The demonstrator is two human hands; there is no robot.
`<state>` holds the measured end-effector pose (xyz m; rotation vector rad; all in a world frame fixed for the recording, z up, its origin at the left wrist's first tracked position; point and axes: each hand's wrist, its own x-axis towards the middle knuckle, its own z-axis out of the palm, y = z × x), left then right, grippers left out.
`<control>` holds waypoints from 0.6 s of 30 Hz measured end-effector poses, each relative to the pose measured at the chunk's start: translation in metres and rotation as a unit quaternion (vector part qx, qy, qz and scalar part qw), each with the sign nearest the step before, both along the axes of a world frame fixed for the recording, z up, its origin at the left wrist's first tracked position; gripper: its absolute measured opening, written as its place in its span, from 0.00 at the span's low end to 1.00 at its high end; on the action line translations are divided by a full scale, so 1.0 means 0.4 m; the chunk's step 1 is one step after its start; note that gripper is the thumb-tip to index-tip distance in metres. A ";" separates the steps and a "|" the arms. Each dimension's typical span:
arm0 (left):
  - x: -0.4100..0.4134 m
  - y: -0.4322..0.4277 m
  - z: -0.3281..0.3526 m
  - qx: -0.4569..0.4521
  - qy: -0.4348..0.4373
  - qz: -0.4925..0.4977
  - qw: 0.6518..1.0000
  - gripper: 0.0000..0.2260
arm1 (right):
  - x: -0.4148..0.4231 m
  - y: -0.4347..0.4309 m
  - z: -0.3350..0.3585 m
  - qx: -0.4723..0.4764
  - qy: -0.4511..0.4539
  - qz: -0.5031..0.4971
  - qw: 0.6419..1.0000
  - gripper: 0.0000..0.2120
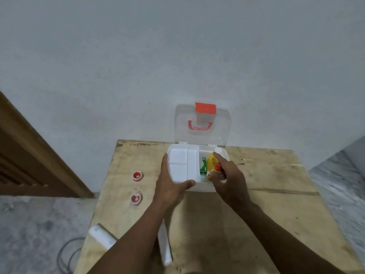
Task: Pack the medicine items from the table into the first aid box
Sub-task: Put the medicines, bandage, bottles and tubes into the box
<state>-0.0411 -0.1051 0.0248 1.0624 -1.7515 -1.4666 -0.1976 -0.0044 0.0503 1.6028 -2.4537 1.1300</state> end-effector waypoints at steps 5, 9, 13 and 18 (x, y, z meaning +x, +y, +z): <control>-0.007 -0.009 -0.014 0.008 0.018 0.000 1.000 0.42 | 0.010 -0.003 -0.004 0.028 -0.056 -0.032 0.998 0.25; -0.008 -0.010 -0.029 0.022 0.062 -0.009 0.998 0.40 | 0.012 -0.001 -0.006 0.029 -0.027 -0.042 0.998 0.23; -0.010 -0.019 -0.046 0.019 0.065 -0.014 0.998 0.40 | 0.004 -0.005 -0.010 0.030 0.008 -0.038 0.999 0.20; -0.008 -0.023 -0.046 0.013 0.041 -0.004 0.999 0.41 | 0.015 -0.020 -0.012 0.038 -0.009 -0.055 0.998 0.15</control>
